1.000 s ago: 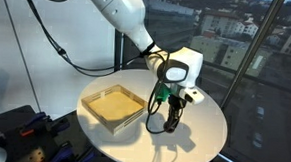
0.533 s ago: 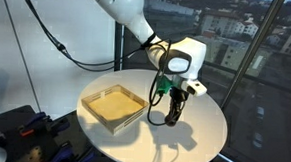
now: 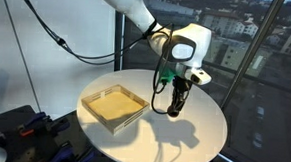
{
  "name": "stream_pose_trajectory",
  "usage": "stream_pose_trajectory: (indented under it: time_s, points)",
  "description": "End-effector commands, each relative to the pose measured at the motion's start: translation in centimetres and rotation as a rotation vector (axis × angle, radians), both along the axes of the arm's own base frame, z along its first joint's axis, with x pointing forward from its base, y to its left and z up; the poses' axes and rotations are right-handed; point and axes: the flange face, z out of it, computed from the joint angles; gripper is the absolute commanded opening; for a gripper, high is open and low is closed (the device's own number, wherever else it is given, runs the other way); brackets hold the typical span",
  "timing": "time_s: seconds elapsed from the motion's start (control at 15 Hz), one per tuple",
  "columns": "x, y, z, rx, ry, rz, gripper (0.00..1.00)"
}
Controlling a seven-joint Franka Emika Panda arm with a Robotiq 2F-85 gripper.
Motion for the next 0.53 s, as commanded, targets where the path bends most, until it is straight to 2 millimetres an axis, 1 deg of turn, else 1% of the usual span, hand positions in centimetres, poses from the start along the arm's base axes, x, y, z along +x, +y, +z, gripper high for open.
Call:
stream_pose_trajectory:
  time_s: [0.0, 0.13, 0.47]
  points:
    - [0.6, 0.5, 2.3, 0.037, -0.011, 0.053, 0.33]
    - [1.0, 1.1, 2.6, 0.049, -0.012, 0.094, 0.33]
    - [1.9, 2.9, 2.8, 0.061, -0.025, 0.199, 0.33]
